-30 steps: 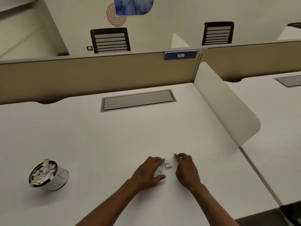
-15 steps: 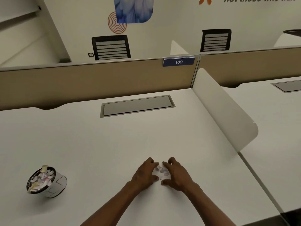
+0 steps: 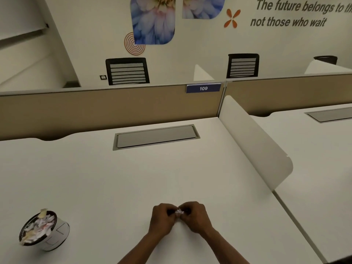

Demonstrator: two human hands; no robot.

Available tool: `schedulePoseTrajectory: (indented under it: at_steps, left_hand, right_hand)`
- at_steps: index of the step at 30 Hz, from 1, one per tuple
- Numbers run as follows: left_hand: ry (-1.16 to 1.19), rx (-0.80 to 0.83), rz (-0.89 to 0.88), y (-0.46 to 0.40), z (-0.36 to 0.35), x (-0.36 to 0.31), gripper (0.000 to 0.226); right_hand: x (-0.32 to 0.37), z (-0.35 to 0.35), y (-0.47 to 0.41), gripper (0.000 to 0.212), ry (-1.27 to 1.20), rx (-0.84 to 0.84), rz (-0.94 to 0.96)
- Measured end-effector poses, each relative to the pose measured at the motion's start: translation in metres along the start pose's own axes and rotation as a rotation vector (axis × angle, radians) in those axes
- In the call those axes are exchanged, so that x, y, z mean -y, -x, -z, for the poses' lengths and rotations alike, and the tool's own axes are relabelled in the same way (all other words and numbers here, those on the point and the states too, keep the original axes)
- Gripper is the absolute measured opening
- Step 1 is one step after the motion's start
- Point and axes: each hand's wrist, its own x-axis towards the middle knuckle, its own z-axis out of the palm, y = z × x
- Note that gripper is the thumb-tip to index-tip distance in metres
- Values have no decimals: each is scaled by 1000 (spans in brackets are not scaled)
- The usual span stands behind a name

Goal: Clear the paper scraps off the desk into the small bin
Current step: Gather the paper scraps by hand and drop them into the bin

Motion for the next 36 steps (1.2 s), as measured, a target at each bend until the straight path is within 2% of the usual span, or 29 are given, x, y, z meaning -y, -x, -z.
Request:
schedulePoseTrajectory:
  at_steps: [4, 9, 13, 19, 29, 33, 36]
  left_hand:
    - [115, -9, 62, 3, 9, 2, 2]
    - [204, -56, 10, -8, 27, -19, 3]
    - [260, -117, -41, -11, 48, -27, 2]
    - [345, -222, -55, -10, 96, -34, 9]
    - [412, -443, -116, 15, 201, -1, 13]
    - [320, -564, -47, 38, 236, 35, 12]
    - [277, -630, 36, 56, 258, 67, 13]
  right_hand:
    - [2, -2, 5, 6, -304, 18, -107]
    - [23, 13, -7, 10, -530, 3, -64]
    - [50, 19, -12, 17, -610, 10, 8]
    - [100, 16, -22, 16, -686, 54, 80]
    - [204, -38, -38, 17, -678, 205, 252]
    - [236, -84, -40, 16, -519, 275, 291]
    - [255, -128, -41, 14, -334, 260, 331]
